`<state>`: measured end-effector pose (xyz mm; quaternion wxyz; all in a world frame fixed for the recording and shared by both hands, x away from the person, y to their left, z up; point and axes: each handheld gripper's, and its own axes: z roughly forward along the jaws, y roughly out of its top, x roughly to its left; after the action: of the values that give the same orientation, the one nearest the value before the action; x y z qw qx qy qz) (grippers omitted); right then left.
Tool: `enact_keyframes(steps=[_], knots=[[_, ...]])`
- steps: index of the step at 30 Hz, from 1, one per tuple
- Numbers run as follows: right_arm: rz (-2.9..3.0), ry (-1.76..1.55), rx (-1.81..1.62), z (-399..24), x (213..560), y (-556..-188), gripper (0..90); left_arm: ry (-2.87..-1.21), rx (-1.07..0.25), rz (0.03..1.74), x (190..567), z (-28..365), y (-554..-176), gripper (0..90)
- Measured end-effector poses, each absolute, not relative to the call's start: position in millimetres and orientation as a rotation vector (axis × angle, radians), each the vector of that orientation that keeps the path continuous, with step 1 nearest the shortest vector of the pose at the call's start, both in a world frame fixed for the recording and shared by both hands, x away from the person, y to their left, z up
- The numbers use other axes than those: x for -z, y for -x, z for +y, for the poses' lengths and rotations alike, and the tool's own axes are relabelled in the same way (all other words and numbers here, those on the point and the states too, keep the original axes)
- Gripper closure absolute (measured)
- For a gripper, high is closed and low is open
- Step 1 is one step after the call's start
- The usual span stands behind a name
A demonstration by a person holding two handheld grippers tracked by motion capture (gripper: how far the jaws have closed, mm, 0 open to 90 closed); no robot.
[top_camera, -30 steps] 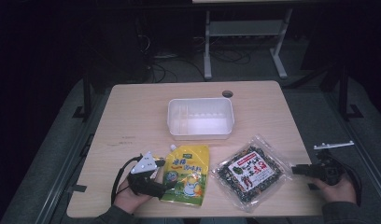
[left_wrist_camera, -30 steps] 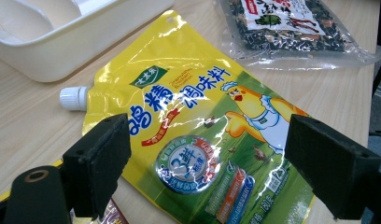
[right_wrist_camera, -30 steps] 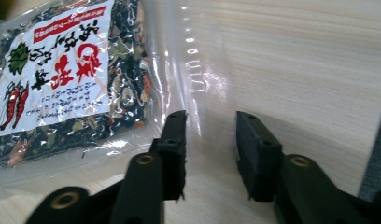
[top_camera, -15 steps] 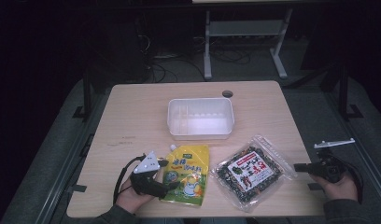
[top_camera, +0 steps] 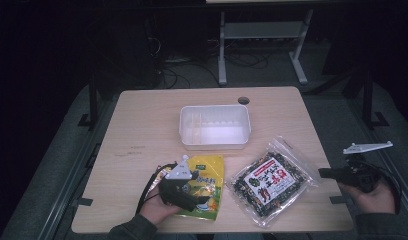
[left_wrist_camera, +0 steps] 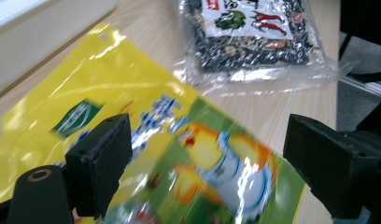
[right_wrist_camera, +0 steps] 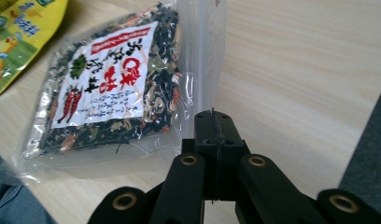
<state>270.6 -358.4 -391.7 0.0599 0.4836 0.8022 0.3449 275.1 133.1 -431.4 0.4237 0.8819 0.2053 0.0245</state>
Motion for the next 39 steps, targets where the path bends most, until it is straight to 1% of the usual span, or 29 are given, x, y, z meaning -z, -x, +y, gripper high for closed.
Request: enact_keyframes(steps=[1,2,4,6,7,9,10,13,14,15,16,22,23,24,27,30,32,36,37,38,39], knots=[[2.428,-1.464,-1.044,-358.4,391.7,-270.6,90.0,-2.207,-0.061,0.514,431.4,133.1,-275.1,14.9],[2.435,-1.429,-1.041,-357.2,382.5,-268.5,90.0,-2.204,-0.043,0.496,429.2,122.9,-279.2,15.0],[2.435,-1.394,-1.041,-356.0,373.4,-266.4,90.0,-2.203,-0.029,0.493,428.7,118.5,-282.5,16.9],[2.432,-1.362,-1.051,-354.7,364.8,-264.6,90.0,-2.209,-0.006,0.494,427.1,105.9,-292.1,17.0],[2.432,-1.362,-1.051,-354.7,364.8,-264.6,90.0,-2.209,-0.006,0.494,427.1,105.9,-292.1,17.0],[2.434,-1.310,-1.053,-351.4,353.2,-262.5,90.0,-2.206,0.013,0.490,426.4,97.4,-298.1,17.0],[2.441,-1.293,-1.054,-350.2,349.9,-262.5,89.9,-2.220,0.040,0.490,426.9,87.4,-303.9,17.0],[2.451,-1.249,-1.054,-346.1,341.4,-262.2,90.0,-2.224,0.074,0.481,427.5,77.4,-309.2,17.0],[2.455,-1.236,-1.049,-344.6,338.5,-261.8,90.0,-2.233,0.078,0.471,428.1,68.0,-314.1,17.0],[2.454,-1.229,-1.049,-343.0,335.7,-261.3,90.0,-2.233,0.078,0.471,428.1,68.0,-314.1,17.0],[2.456,-1.216,-1.050,-342.0,333.2,-260.9,90.0,-2.233,0.109,0.465,430.2,60.5,-320.2,17.0],[2.462,-1.167,-1.064,-339.5,322.4,-260.5,90.0,-2.219,0.139,0.450,432.0,46.2,-332.4,17.6],[2.464,-1.159,-1.068,-339.1,320.4,-260.4,90.0,-2.227,0.151,0.450,431.9,42.9,-336.1,20.2],[2.464,-1.145,-1.072,-338.4,316.1,-260.2,90.0,-2.233,0.151,0.453,432.2,40.8,-337.9,21.0],[2.466,-1.124,-1.079,-337.5,311.2,-259.8,90.0,-2.240,0.179,0.458,434.0,33.9,-345.6,21.1],[2.468,-1.094,-1.086,-335.3,303.4,-258.6,90.0,-2.216,0.244,0.466,435.6,28.0,-351.8,21.2],[2.473,-1.074,-1.082,-332.3,297.9,-257.2,90.0,-2.235,0.238,0.459,436.1,23.7,-354.2,21.4],[2.479,-1.033,-1.089,-326.5,289.1,-257.2,90.0,-2.233,0.314,0.460,440.1,19.6,-360.0,24.0],[2.483,-1.022,-1.103,-324.5,286.7,-259.4,90.0,-2.231,0.336,0.462,441.3,19.0,-361.0,28.6],[2.483,-1.022,-1.103,-324.5,286.7,-259.4,90.0,-2.223,0.379,0.460,442.8,19.1,-362.6,28.6],[2.482,-1.022,-1.108,-323.3,285.9,-260.8,90.0,-2.213,0.431,0.462,444.2,19.2,-363.9,31.5]])
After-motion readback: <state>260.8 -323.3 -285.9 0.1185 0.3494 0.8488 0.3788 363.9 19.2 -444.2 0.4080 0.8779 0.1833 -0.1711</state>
